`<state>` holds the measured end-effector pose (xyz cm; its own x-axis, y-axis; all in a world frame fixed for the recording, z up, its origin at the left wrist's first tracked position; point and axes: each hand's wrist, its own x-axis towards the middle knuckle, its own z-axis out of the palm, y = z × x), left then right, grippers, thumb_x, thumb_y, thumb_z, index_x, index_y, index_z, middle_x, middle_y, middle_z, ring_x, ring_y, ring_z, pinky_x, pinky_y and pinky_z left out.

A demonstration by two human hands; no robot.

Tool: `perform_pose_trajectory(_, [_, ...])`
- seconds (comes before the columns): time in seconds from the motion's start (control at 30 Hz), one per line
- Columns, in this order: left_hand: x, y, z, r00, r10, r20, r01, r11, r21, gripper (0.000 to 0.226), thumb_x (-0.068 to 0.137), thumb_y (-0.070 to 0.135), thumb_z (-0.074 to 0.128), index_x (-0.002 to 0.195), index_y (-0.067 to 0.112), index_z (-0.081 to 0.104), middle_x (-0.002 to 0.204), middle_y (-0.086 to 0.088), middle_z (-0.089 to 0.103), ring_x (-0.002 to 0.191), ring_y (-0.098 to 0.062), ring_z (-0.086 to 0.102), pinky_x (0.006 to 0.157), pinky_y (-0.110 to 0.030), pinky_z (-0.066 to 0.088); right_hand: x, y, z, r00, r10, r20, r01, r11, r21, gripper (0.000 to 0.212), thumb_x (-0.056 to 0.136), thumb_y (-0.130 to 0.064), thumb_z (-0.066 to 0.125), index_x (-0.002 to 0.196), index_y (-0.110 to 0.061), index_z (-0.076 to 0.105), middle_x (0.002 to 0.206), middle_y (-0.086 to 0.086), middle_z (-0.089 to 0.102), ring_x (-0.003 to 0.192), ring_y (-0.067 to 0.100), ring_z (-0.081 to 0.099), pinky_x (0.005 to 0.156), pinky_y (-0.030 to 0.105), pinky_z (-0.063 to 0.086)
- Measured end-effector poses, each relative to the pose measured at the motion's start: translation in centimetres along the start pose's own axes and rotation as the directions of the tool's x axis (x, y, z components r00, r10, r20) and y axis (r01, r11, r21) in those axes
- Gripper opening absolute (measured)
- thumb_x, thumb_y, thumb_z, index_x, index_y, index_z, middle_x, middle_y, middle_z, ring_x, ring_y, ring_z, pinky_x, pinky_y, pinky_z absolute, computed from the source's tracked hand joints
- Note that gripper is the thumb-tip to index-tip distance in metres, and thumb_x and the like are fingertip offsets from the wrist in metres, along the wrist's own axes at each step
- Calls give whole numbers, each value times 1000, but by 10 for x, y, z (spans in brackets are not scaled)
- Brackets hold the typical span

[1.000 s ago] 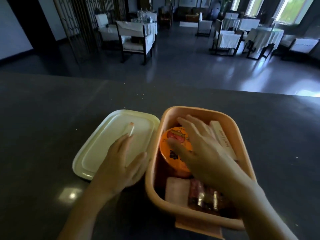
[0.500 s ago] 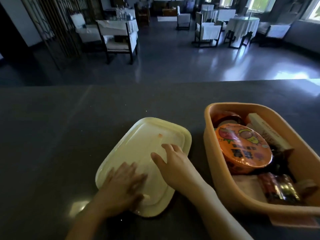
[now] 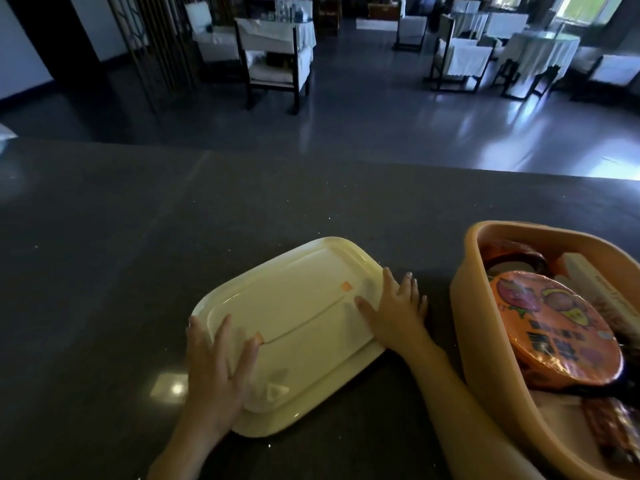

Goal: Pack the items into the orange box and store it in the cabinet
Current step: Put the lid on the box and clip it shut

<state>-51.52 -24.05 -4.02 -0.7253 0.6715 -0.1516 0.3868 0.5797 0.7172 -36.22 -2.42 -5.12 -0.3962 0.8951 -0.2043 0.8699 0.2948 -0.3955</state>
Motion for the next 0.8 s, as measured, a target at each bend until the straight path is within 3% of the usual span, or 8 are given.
perform_pose_trajectory(0.1, [14,13,-8,985,-163,-53,150,970,-191,70,81,62,32,144,34,18,155,-3,-18,142,-25,-5,111,-48,12,15,-6,-6,998,3,69,-2,1000,-7,87,83,-69,36,146,-26,-6,156,13,-2,142,31,-5,111,52,-3])
perform_pose_trajectory(0.23, [33,13,-17,987,-149,-55,139,979,-152,79,75,69,23,142,27,26,152,-15,18,139,-31,16,110,-54,21,28,-13,-10,996,-27,87,30,999,-27,90,79,-74,34,146,-28,-6,156,11,1,143,30,-2,110,54,-4])
perform_pose_trajectory(0.37, [36,16,-13,988,-141,-62,138,989,-60,73,79,65,32,144,35,19,151,-13,13,138,-34,17,107,-55,26,27,-22,-9,996,-73,50,75,996,-47,89,79,-73,38,146,-28,-2,154,12,12,139,35,12,111,52,8])
perform_pose_trajectory(0.5, [30,22,-16,989,-74,-130,62,994,-89,76,75,64,38,142,33,22,149,-13,15,136,-30,19,107,-53,27,22,-31,-27,998,-57,-25,60,990,127,89,79,-68,47,145,-28,3,146,14,25,132,35,27,106,52,23])
perform_pose_trajectory(0.7, [21,46,-48,915,151,-374,-240,949,-204,73,75,67,36,141,41,16,149,4,14,130,-10,22,102,-40,30,0,-57,-84,962,-66,-264,194,848,494,81,78,-77,28,143,-29,19,143,13,31,126,33,36,102,57,32])
perform_pose_trajectory(0.8, [17,57,-67,855,207,-476,-365,891,-268,76,77,70,32,143,39,11,149,-4,17,121,-2,26,93,-35,32,-10,-68,-111,950,-64,-305,231,800,554,74,76,-81,13,120,-28,41,111,3,49,104,23,48,92,48,39])
